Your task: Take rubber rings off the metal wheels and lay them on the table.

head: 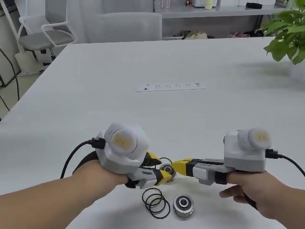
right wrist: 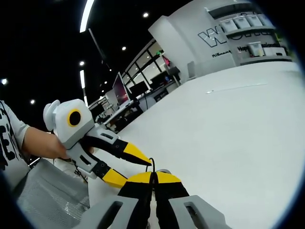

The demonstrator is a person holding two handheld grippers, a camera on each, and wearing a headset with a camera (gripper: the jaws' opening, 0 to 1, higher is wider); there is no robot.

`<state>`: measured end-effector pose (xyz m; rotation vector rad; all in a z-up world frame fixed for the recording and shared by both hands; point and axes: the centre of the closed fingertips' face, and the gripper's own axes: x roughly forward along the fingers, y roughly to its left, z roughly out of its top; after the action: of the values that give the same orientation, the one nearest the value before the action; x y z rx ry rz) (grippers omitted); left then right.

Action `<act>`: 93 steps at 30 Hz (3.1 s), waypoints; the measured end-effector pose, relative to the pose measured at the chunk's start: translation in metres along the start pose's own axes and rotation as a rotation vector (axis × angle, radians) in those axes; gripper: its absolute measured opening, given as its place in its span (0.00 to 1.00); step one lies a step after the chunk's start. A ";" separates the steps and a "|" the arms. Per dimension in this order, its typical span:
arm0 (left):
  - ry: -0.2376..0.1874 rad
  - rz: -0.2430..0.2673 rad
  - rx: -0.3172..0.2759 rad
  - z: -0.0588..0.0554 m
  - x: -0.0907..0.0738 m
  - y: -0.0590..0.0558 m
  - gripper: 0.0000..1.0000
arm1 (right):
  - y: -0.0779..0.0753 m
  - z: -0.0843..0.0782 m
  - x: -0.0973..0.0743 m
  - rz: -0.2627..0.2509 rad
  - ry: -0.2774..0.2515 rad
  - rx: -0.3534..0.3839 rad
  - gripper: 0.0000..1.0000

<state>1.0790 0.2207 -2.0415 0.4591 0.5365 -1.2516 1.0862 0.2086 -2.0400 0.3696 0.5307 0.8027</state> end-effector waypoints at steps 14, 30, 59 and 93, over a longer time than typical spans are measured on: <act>-0.064 0.022 -0.006 0.008 -0.035 0.002 0.35 | 0.018 0.004 0.003 0.076 -0.014 0.031 0.00; -0.108 0.054 -0.054 0.004 -0.066 0.004 0.50 | 0.033 -0.001 0.006 0.142 0.007 0.052 0.00; -0.084 0.088 -0.109 -0.031 -0.091 0.001 0.58 | 0.040 -0.044 0.014 0.147 0.186 -0.012 0.00; -0.098 0.093 -0.126 -0.026 -0.100 -0.001 0.58 | 0.039 -0.030 0.006 0.110 0.174 -0.147 0.22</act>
<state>1.0526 0.3121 -2.0011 0.3123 0.5022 -1.1380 1.0496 0.2418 -2.0461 0.1957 0.6133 0.9802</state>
